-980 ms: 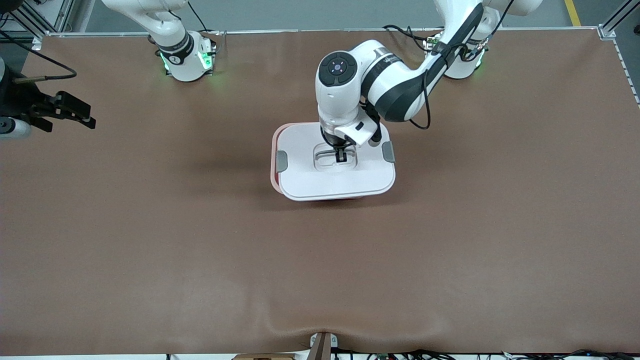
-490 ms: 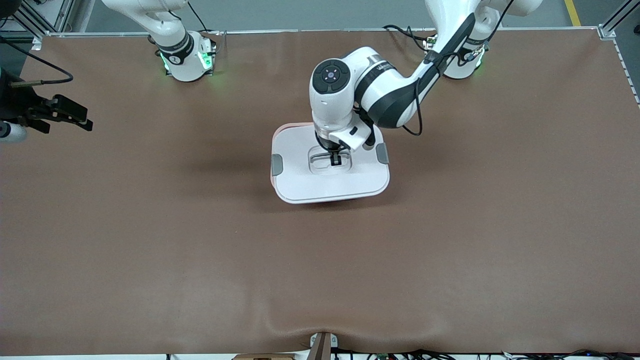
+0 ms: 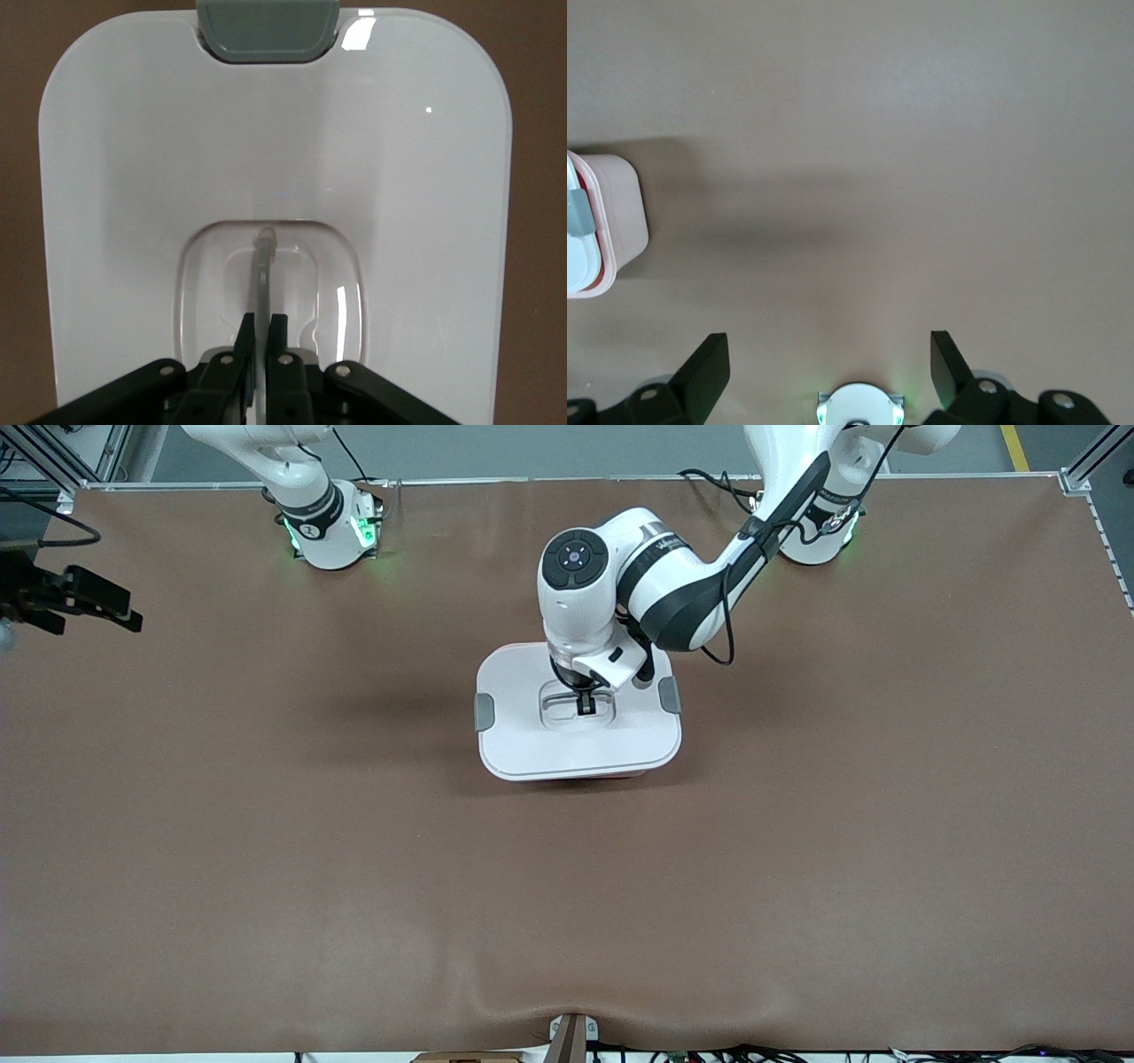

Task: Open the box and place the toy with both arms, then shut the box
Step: 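Lower the lid onto the box with the left gripper and press it down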

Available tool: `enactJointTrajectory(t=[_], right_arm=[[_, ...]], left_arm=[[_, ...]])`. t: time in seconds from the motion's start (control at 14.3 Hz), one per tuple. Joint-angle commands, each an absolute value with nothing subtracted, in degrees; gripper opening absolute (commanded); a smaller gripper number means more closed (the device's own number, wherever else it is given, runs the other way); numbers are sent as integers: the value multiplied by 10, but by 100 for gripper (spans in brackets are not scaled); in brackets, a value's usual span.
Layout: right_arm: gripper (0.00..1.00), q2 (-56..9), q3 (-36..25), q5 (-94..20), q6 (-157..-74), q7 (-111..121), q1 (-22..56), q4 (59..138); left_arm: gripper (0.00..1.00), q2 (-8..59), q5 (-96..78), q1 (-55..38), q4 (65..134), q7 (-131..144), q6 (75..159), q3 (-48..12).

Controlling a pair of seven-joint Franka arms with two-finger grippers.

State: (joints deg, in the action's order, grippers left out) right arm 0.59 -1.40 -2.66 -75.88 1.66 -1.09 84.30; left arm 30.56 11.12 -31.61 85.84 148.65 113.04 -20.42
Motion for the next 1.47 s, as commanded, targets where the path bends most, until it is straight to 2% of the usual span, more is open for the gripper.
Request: enactJointTrajectory(t=[0.0,1.4], right_arm=[[100,4,-5,-34,-742,11,-20,827],[100,-4,-6,-30,-752,14,-22,827]], left_arm=[[0,314,126,-323,839,1498,1121,-202],[0,324,127,-327,860,1478,1121,-202]])
